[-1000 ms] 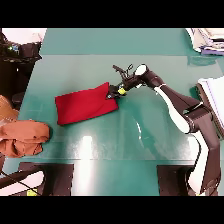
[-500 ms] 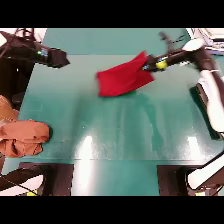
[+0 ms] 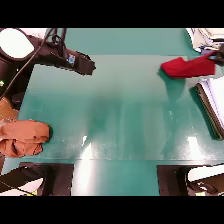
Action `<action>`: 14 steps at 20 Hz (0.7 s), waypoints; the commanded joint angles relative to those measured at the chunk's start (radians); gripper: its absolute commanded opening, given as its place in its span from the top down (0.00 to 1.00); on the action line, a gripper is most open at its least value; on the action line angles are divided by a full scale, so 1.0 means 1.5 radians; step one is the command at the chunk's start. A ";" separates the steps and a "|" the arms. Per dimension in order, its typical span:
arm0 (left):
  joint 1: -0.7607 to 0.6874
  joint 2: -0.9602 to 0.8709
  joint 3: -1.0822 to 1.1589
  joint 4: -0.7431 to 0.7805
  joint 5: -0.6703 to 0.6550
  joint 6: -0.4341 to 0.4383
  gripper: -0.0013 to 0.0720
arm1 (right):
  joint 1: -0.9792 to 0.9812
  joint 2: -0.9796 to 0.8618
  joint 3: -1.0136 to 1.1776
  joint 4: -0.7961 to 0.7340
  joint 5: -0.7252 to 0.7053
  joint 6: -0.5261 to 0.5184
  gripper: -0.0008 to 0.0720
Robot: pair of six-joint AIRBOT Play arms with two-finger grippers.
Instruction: Fold the shirts.
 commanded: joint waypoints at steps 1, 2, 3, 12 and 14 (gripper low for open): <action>-0.023 0.000 0.000 -0.005 0.005 -0.002 0.95 | -0.082 0.004 0.001 0.004 -0.037 0.000 0.96; -0.023 0.000 0.000 -0.005 0.005 -0.002 0.95 | -0.094 0.004 0.002 0.004 -0.041 -0.001 0.96; -0.023 0.000 0.000 -0.005 0.007 -0.002 0.95 | -0.101 0.004 0.002 0.018 -0.048 -0.007 0.96; -0.023 0.000 0.000 -0.005 0.007 -0.002 0.95 | -0.155 0.016 0.148 0.155 -0.068 -0.105 0.96; -0.023 0.000 0.000 -0.005 0.003 -0.002 0.95 | -0.163 0.057 0.091 0.155 -0.077 -0.157 0.96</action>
